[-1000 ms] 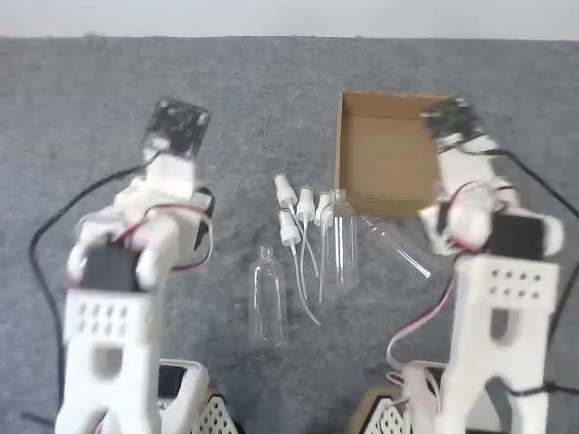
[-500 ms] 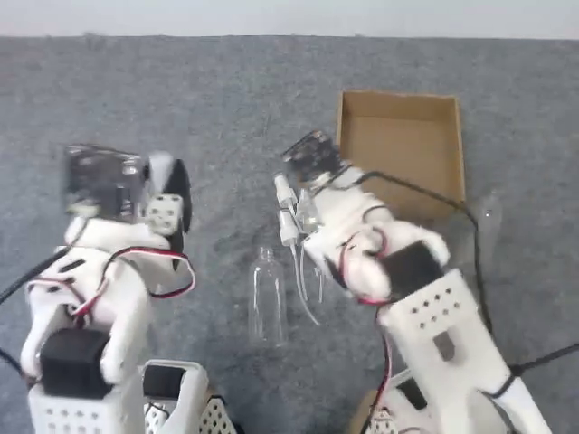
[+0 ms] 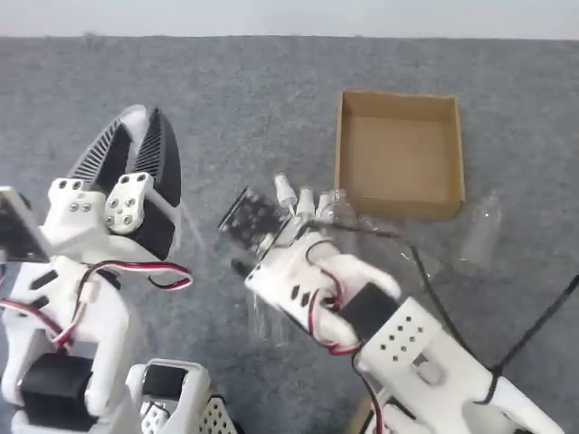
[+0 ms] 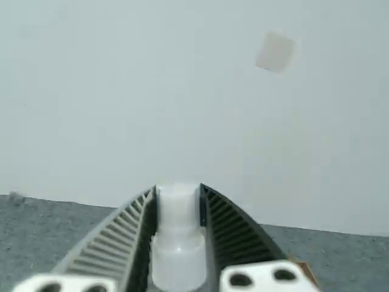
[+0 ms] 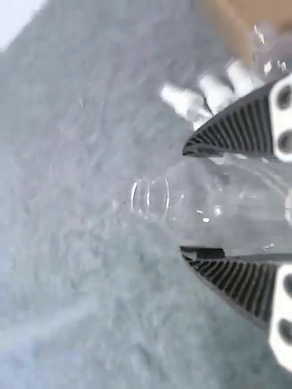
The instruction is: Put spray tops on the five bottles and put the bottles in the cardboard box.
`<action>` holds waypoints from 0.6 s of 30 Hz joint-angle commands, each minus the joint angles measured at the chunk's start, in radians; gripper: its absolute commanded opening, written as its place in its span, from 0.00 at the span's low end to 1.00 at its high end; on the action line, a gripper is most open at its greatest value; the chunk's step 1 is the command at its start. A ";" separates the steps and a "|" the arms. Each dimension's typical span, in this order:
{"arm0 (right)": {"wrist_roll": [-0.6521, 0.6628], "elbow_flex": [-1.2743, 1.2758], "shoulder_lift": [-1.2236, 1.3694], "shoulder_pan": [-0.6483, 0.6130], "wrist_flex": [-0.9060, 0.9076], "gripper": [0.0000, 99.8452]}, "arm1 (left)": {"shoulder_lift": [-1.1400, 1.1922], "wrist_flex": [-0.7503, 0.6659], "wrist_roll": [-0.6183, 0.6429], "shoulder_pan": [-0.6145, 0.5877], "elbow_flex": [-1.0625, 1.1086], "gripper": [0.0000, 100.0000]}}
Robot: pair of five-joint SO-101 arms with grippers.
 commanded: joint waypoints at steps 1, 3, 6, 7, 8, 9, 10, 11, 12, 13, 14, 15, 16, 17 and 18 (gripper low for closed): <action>-0.009 0.026 -0.070 -0.071 -0.058 0.01 | -0.008 -0.051 0.012 -0.002 -0.010 0.01; -0.015 0.066 -0.094 -0.085 -0.108 0.01 | -0.008 -0.104 0.014 -0.002 0.015 0.01; -0.017 0.135 -0.153 -0.084 -0.177 0.01 | -0.005 -0.164 0.014 -0.002 0.062 0.01; -0.017 0.157 -0.176 -0.084 -0.191 0.01 | -0.003 -0.176 0.014 -0.002 0.077 0.01; -0.017 0.175 -0.194 -0.084 -0.199 0.01 | -0.003 -0.183 0.014 0.002 0.091 0.01; -0.017 0.187 -0.209 -0.084 -0.203 0.01 | -0.003 -0.189 0.014 0.006 0.102 0.01; -0.017 0.196 -0.223 -0.084 -0.203 0.01 | -0.003 -0.192 0.015 0.006 0.111 0.01; -0.017 0.201 -0.234 -0.084 -0.203 0.01 | -0.003 -0.192 0.018 0.008 0.119 0.01; -0.017 0.203 -0.242 -0.084 -0.199 0.01 | -0.003 -0.192 0.037 0.008 0.127 0.01; -0.017 0.203 -0.245 -0.084 -0.199 0.01 | -0.003 -0.189 0.068 0.008 0.136 0.01; -0.017 0.203 -0.245 -0.084 -0.202 0.01 | -0.008 -0.187 0.091 0.008 0.145 0.01; -0.017 0.203 -0.245 -0.084 -0.203 0.01 | -0.011 -0.180 0.106 0.009 0.153 0.01; -0.017 0.203 -0.243 -0.084 -0.203 0.01 | -0.011 -0.163 0.106 0.021 0.150 0.01; -0.017 0.203 -0.243 -0.082 -0.202 0.01 | -0.011 -0.147 0.106 0.044 0.148 0.01; -0.017 0.203 -0.243 -0.082 -0.202 0.01 | -0.011 -0.133 0.104 0.061 0.153 0.01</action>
